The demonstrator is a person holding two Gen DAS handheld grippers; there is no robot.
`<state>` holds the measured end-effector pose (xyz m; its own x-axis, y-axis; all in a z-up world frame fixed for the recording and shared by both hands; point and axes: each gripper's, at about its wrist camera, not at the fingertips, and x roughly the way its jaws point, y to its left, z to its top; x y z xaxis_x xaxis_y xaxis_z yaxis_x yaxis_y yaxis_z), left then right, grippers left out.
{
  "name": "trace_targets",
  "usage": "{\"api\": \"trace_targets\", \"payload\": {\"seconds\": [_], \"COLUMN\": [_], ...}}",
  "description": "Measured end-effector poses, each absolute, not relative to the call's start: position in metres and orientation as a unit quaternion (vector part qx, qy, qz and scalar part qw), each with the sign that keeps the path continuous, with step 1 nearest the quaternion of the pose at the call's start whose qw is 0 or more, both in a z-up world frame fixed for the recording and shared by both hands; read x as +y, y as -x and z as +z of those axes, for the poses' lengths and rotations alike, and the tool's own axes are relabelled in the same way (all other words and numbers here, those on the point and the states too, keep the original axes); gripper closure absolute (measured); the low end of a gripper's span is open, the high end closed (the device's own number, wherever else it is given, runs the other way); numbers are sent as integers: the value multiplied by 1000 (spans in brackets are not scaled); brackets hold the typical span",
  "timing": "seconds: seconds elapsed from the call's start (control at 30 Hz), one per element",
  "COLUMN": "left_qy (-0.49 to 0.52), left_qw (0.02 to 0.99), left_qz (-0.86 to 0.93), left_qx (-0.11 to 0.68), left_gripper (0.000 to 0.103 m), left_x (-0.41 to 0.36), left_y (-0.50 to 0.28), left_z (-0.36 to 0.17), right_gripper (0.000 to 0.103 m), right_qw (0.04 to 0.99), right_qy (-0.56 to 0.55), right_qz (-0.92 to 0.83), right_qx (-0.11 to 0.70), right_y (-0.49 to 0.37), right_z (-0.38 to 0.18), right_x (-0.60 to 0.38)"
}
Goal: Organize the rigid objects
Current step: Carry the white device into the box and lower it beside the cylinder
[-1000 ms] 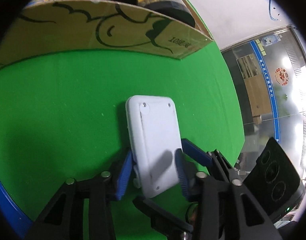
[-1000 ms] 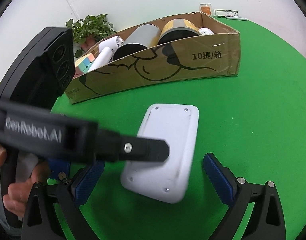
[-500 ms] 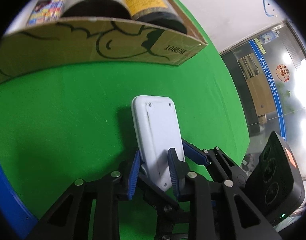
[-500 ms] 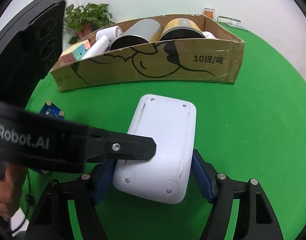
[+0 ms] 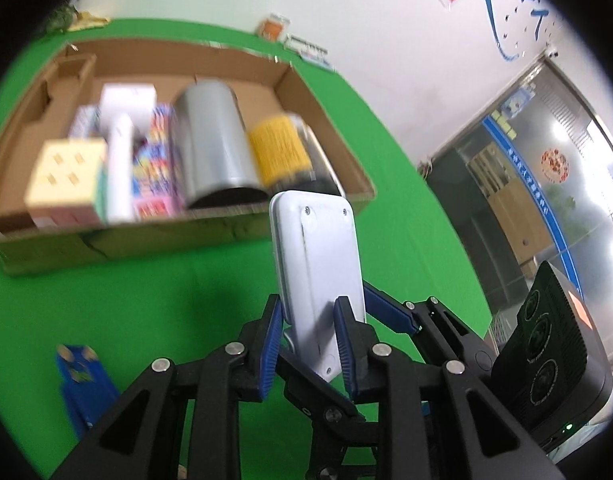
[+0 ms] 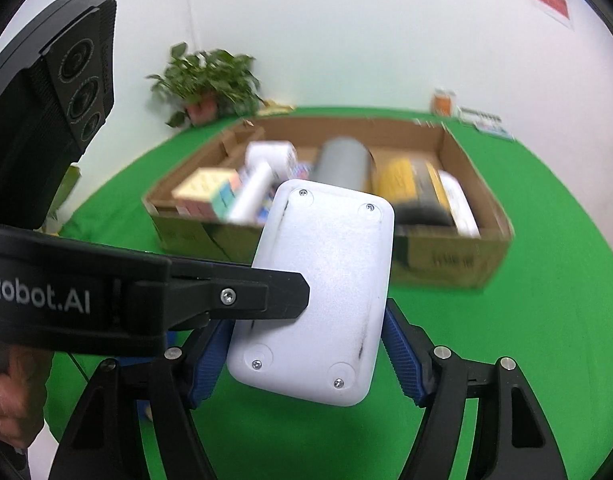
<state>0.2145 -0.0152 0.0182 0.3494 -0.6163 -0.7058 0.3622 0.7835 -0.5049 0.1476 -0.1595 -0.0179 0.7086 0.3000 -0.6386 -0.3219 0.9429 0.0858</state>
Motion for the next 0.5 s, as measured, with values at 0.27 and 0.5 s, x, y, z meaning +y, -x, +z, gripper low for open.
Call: {"api": "trace_targets", "payload": {"seconds": [0.27,0.5], "left_qy": [144,172], "left_qw": [834,808], "left_qz": [-292,-291], "left_qx": [447,482], "left_gripper": [78,78], "left_x": [23,37], "left_y": [-244,-302], "left_z": [52,44], "right_gripper": [33,33], "right_qw": [929,912], "right_qy": [40,51], "right_qz": [193,198], "right_qx": [314,356], "right_y": [-190,-259], "right_z": [29,41], "right_x": [-119,-88]}}
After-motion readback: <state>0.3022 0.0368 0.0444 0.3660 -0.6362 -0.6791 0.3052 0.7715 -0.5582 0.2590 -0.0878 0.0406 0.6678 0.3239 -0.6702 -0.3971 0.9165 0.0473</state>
